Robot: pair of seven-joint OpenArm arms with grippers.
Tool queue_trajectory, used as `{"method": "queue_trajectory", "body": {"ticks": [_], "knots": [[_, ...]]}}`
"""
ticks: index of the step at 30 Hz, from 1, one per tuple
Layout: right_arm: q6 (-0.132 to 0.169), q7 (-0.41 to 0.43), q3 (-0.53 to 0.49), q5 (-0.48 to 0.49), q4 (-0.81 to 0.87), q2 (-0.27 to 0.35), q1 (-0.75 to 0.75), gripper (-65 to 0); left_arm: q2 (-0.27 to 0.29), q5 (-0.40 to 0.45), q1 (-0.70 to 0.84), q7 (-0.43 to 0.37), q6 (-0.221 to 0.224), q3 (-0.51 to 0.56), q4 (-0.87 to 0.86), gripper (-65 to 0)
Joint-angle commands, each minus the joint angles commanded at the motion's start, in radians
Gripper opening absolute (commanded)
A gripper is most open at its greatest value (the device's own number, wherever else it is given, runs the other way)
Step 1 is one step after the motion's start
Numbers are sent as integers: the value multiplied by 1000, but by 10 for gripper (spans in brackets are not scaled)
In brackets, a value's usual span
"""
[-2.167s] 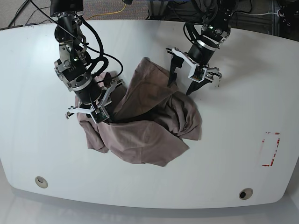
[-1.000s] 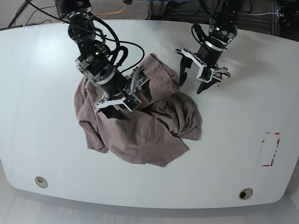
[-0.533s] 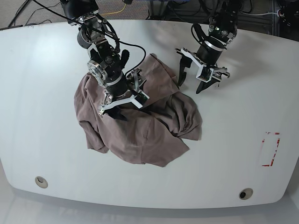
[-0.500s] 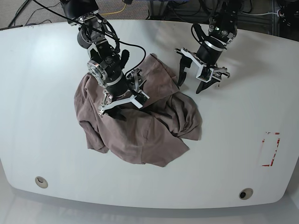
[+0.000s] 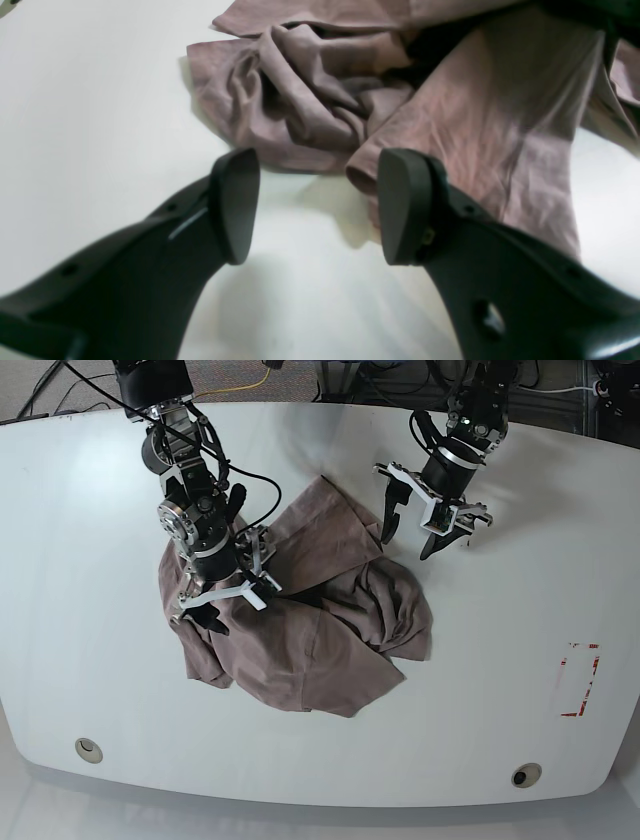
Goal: Layout the t-shirt on the table in an organized manner, then fold the t-shirt properly
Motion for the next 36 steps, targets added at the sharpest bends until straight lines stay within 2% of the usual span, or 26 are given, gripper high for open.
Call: {"method": "queue_trajectory", "body": {"ticks": [6,15,22,26,31,36], "knots": [[0,0,12,0,14,28,0,-166,0,0,0,0,0,2,0,-299],[3,0,69,0,60,28,14,-166,0,0,0,0,0,3,0,-299],[68,-3,103,0,83,21,37,-166,0,0,0,0,0,5,0,-299],[81,-5,109,0,100,18,55,-166,0,0,0,0,0,5,-2,-299],[91,-5,109,0,101,-40,64,-166,0,0,0,0,0,5,-2,-299],[92,-5,109,0,97,-129,64,-166,0,0,0,0,0,5,-2,-299]]}}
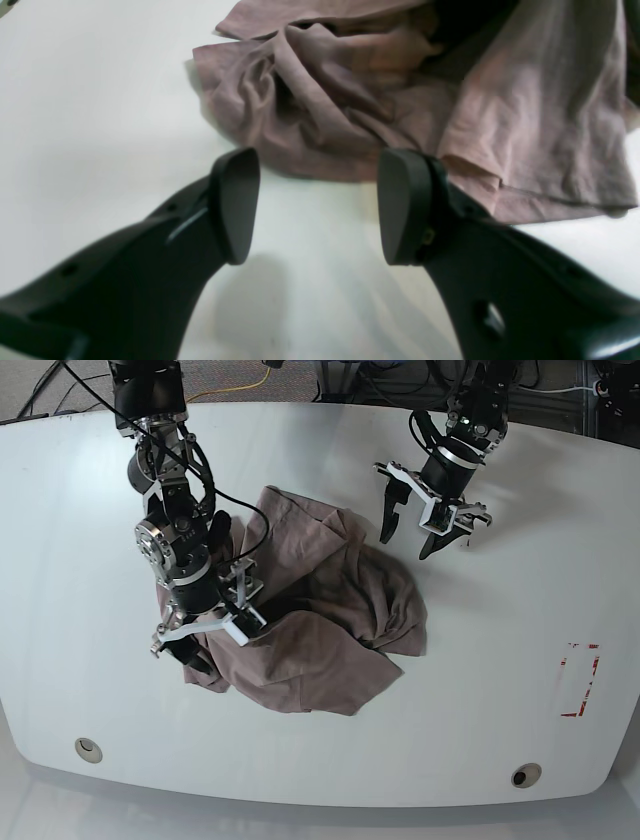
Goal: Layout the t-shirt on the table in an organized manner, then fold the t-shirt properly
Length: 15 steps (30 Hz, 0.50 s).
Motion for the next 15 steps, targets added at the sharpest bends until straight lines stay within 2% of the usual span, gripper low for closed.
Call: {"method": "queue_trajectory", "body": {"ticks": [7,15], "knots": [[0,0,0,0,-18,-71,2,-166,0,0,0,0,0,-2,0,-299],[0,3,0,0,-87,-72,31,-168,0,0,2,0,0,-5,0,-299]]}}
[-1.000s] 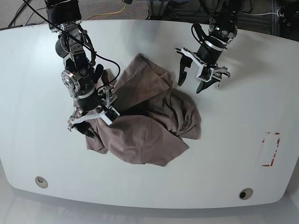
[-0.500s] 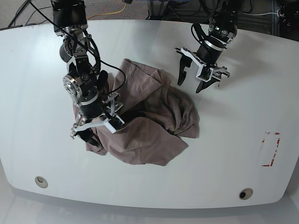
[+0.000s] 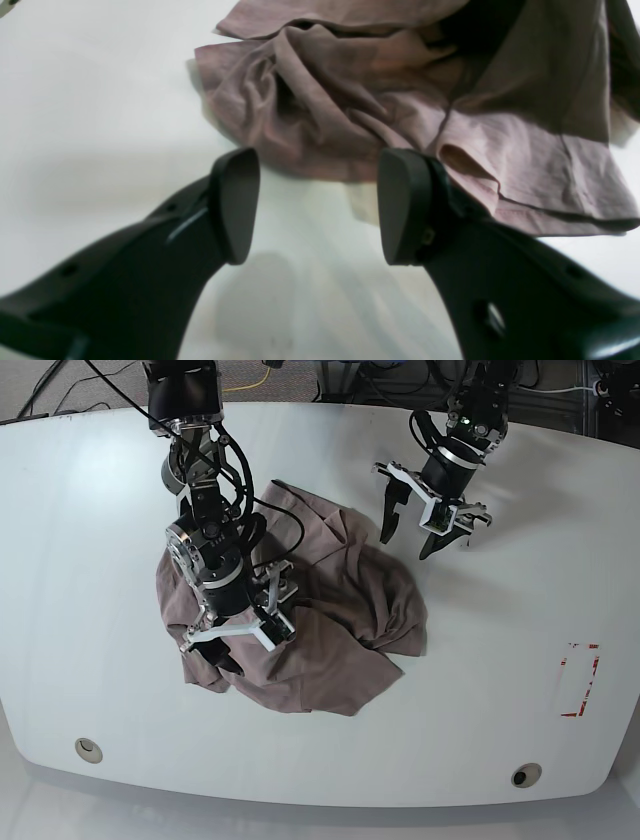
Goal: Layout the t-shirt on the table in an organized manner, then fold the t-shirt properly
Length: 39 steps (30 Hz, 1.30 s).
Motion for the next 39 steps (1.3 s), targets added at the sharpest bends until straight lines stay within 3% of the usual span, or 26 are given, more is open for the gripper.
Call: {"method": "queue_trajectory", "body": {"ticks": [4,7,10,11,13,14,15,27,29,35,39], "knots": [[0,0,2,0,-15,15,8,-171,-2,0,2,0,0,0,0,-299],[0,0,2,0,-20,38,8,-217,-2,0,3,0,0,0,0,-299],[2,0,2,2,-20,48,8,-342,-2,0,3,0,0,0,0,-299],[2,0,2,2,-20,48,8,-441,-5,0,3,0,0,0,0,-299],[2,0,2,2,-20,48,8,-537,-12,0,3,0,0,0,0,-300],[2,-2,2,0,-20,48,8,-620,-17,0,3,0,0,0,0,-300],[2,-2,2,0,-20,48,8,-640,-17,0,3,0,0,0,0,-300],[0,-6,5,0,52,75,3,-648,-14,0,0,0,0,0,0,-300],[-2,-40,8,-2,97,75,3,-648,-14,0,-2,0,-2,2,2,-300],[2,-64,80,-2,181,71,3,-648,-6,-8,-3,0,-3,8,8,-299],[2,-64,126,-2,192,71,3,-648,28,-8,-14,0,-6,9,8,-299]]}}
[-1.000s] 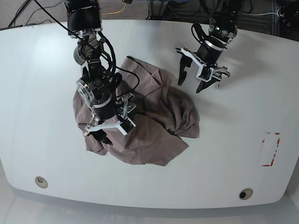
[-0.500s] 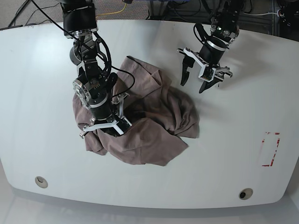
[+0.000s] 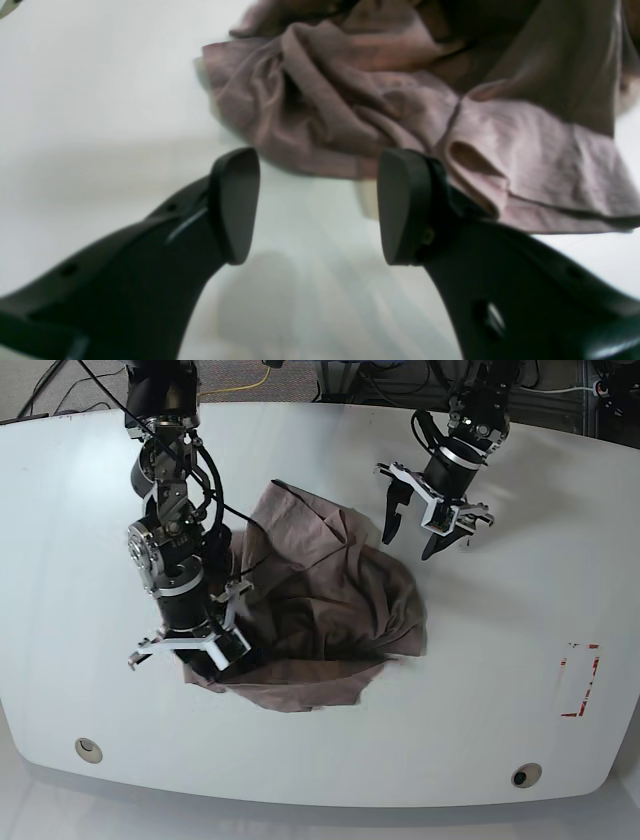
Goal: Layout the t-shirt on the table in an organized manner, then fold the t-shirt properly
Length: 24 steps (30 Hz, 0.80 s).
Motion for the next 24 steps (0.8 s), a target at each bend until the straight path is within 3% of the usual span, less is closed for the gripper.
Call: {"method": "queue_trajectory", "body": {"ticks": [10,18,24], "knots": [[0,0,32,2,0,2,-5,-647,8,0,-2,0,-110,97,0,-290],[0,0,32,3,-2,3,-23,-647,25,2,-2,0,-95,227,-2,-93],[2,0,32,6,-3,3,-29,-647,41,3,-3,35,-95,270,-23,-76]]}}
